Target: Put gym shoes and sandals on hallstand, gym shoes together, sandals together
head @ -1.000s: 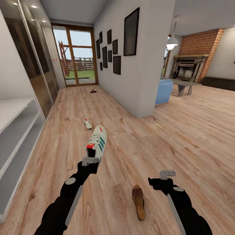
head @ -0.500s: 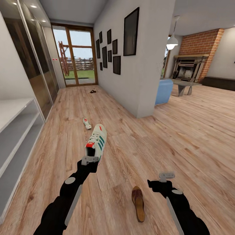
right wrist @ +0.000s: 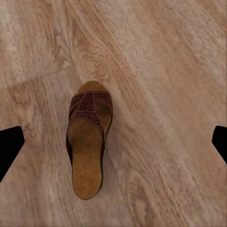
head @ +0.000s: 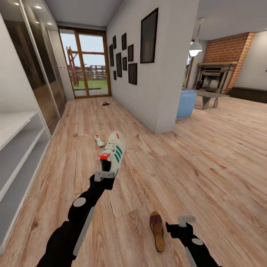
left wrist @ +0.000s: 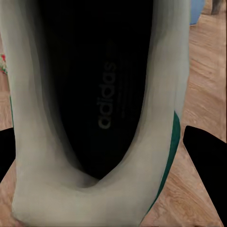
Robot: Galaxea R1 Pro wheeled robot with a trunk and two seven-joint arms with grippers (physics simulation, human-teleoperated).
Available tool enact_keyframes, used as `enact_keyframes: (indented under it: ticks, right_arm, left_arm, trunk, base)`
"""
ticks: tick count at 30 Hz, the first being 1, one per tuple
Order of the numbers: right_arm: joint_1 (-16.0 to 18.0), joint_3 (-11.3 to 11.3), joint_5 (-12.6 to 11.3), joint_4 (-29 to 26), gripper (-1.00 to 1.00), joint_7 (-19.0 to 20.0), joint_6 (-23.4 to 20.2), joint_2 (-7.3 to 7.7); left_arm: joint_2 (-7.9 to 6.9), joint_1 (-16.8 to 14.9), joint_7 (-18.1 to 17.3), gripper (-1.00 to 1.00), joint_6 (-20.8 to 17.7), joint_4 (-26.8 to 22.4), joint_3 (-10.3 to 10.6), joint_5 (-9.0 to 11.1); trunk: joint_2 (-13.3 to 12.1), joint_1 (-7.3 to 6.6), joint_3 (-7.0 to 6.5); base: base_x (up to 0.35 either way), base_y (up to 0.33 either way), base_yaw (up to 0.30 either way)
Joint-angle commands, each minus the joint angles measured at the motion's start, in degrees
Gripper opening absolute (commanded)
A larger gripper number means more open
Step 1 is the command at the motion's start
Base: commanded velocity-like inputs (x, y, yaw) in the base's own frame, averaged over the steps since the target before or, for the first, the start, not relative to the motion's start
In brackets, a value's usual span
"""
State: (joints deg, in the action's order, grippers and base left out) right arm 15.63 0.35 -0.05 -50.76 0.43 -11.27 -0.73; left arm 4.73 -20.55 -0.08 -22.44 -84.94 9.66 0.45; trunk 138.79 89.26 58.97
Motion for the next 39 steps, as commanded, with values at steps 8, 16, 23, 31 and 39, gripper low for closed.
enact_keyframes:
  ticks: [8,16,23,31,39]
  right_arm:
    - [0.01,-0.04,-0.36,0.10,1.00,0.01,-0.25,-0.15]
    - [0.01,-0.12,-0.38,0.14,1.00,0.01,-0.24,-0.15]
    - [0.01,-0.17,-0.39,0.06,1.00,0.01,-0.24,-0.15]
    - [0.01,-0.09,-0.39,0.13,1.00,0.01,-0.22,-0.15]
    - [0.01,-0.11,-0.20,2.59,1.00,0.09,2.37,-0.15]
  left_arm:
    - [-0.07,-0.02,0.01,-1.00,-0.33,-0.30,2.50,-0.27]
    - [-0.07,-0.02,0.00,-1.00,-0.31,-0.31,2.64,-0.24]
    - [-0.06,-0.02,0.00,-1.00,-0.24,-0.31,2.65,-0.19]
    - [-0.03,-0.02,0.00,-1.00,-0.24,-0.31,2.66,-0.12]
    - [-0.03,-0.02,0.00,-1.00,-0.20,-0.31,2.69,-0.10]
  trunk:
    - [0.44,0.21,0.45]
    - [2.84,1.53,2.14]
    - [4.49,2.49,4.14]
    - [4.60,2.69,6.64]
    - [4.70,2.90,9.14]
  base:
    - [0.000,0.000,0.020]
    - [0.000,0.000,0.088]
    - [0.000,0.000,0.056]
    - [0.000,0.000,0.007]
    - [0.000,0.000,0.000]
